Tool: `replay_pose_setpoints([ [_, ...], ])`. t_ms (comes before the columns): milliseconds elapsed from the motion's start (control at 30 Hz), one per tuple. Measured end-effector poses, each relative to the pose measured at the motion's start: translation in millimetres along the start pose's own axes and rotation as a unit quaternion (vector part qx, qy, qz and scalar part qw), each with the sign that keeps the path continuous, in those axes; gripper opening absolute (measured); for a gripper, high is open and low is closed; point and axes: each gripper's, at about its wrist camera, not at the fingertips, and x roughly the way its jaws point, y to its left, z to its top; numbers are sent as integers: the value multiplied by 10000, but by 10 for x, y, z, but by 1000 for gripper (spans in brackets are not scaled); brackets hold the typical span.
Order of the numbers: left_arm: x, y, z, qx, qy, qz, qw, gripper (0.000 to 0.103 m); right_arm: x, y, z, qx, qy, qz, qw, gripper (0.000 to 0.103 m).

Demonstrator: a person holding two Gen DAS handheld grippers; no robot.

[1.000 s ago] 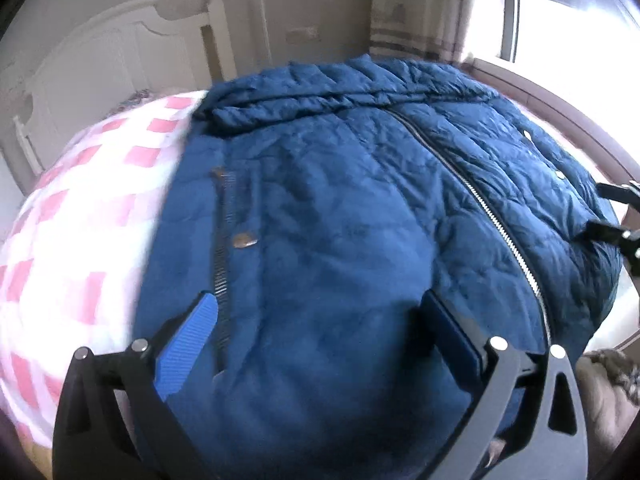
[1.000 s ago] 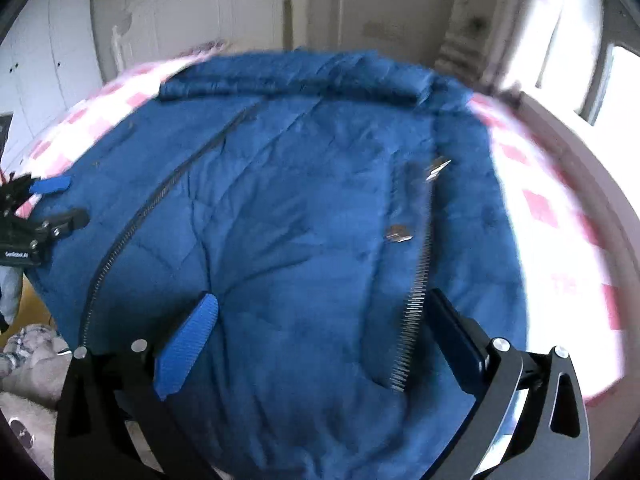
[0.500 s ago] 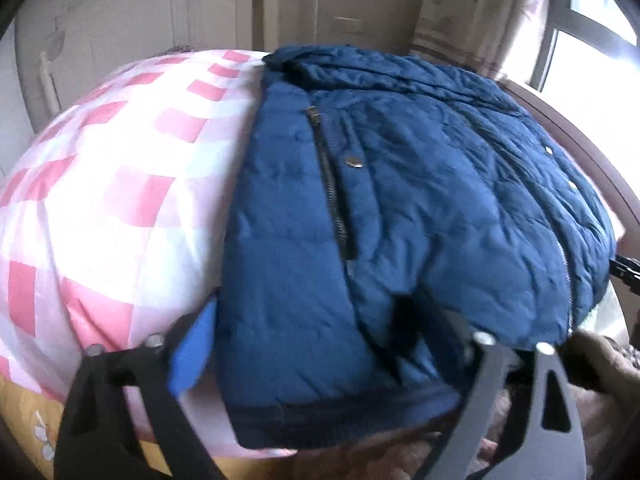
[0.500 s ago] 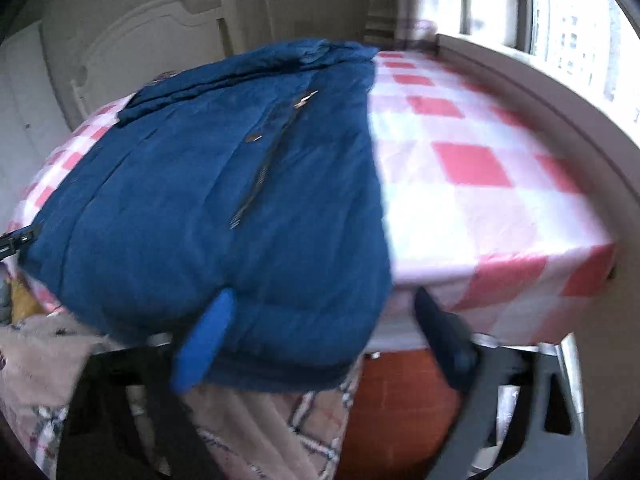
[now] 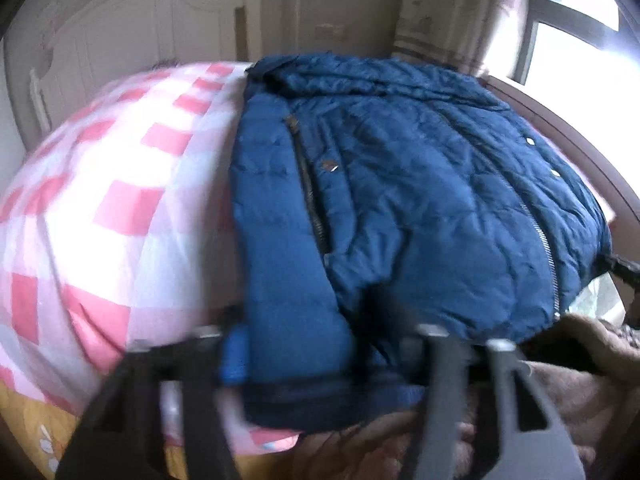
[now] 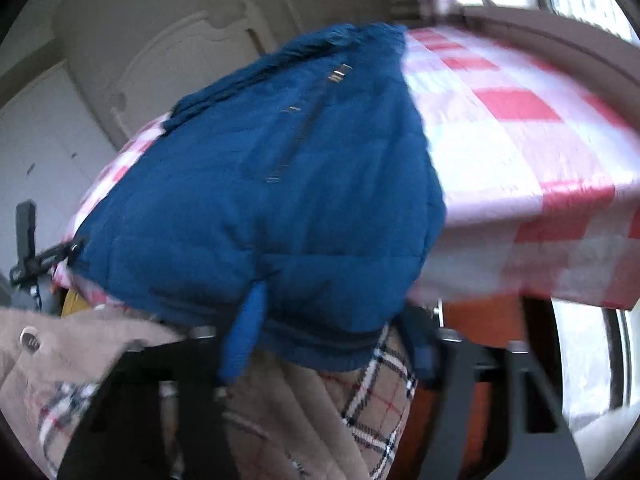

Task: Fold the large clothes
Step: 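Grasp the ribbed jacket hem with both tools, then lift the hem with both tools and fold it over toward the collar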

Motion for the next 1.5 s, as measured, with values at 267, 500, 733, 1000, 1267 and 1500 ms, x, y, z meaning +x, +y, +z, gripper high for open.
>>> replay_pose_setpoints([
  [267, 26, 20, 15, -143, -88, 143, 9998, 50, -126, 176, 250, -145, -553, 141, 9983, 30],
  [500, 160, -14, 9, -266, 23, -1, 9996, 55, -124, 172, 288, -180, -613, 94, 9979, 30],
  [733, -282, 132, 127, -847, -641, -914, 9901, 18, -390, 439, 277, -560, -1182, 138, 9913, 18],
  [1000, -1318, 250, 349, -956, -1665, -1606, 9682, 18, -1349, 596, 469, -501, -2366, 1001, 9651, 17],
  [1267, -1239, 517, 1429, -1528, -1887, -1787, 9535, 29, -1265, 716, 1661, -803, -2648, 845, 9572, 18],
  [1500, 361, 755, 2645, -2150, -767, -1267, 9653, 43, 156, 170, 2830, 363, -1538, 489, 9862, 18],
])
